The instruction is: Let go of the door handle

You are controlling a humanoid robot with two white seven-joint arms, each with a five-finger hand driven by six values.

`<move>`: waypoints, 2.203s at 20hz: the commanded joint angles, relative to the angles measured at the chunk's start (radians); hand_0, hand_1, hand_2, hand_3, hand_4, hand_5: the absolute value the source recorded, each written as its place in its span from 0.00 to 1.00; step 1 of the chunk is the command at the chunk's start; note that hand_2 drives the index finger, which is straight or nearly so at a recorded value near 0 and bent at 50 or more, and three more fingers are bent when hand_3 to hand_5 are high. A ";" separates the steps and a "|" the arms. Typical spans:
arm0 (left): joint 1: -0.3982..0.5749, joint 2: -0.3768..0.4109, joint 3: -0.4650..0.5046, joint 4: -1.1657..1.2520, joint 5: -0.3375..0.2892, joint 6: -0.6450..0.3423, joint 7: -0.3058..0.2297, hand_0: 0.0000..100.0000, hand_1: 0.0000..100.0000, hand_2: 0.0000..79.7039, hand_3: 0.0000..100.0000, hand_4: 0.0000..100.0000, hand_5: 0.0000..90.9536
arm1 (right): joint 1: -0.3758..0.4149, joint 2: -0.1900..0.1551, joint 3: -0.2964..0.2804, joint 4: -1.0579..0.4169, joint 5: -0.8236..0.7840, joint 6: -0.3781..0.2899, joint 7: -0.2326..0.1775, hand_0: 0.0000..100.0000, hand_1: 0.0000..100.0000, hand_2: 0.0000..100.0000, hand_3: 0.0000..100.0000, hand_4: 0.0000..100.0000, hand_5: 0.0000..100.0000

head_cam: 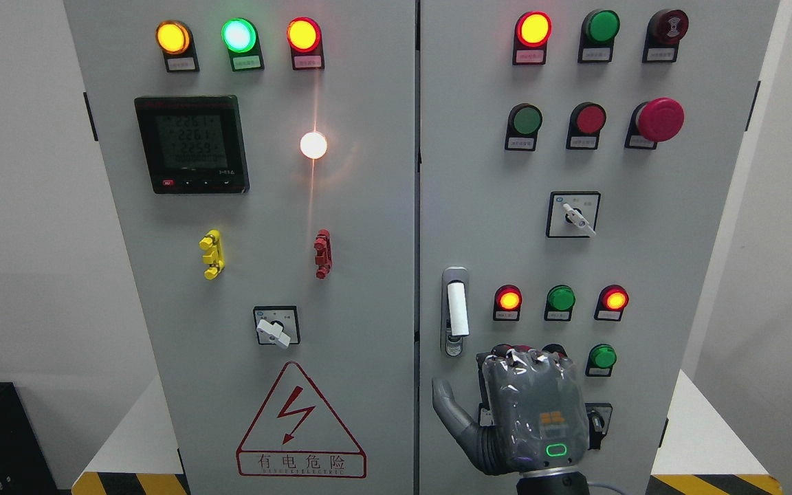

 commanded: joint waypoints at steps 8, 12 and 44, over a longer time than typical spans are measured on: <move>0.000 0.000 0.000 0.000 0.000 -0.001 0.000 0.12 0.56 0.00 0.00 0.00 0.00 | -0.041 0.000 -0.004 0.038 0.000 0.022 0.019 0.35 0.14 0.98 1.00 1.00 1.00; 0.000 0.000 0.000 0.000 0.000 -0.001 0.000 0.12 0.56 0.00 0.00 0.00 0.00 | -0.059 0.000 -0.005 0.049 0.000 0.025 0.033 0.35 0.14 0.98 1.00 1.00 1.00; 0.000 0.000 0.000 0.000 0.000 -0.001 0.000 0.12 0.56 0.00 0.00 0.00 0.00 | -0.144 0.000 -0.021 0.121 -0.006 0.051 0.035 0.34 0.19 0.97 1.00 1.00 1.00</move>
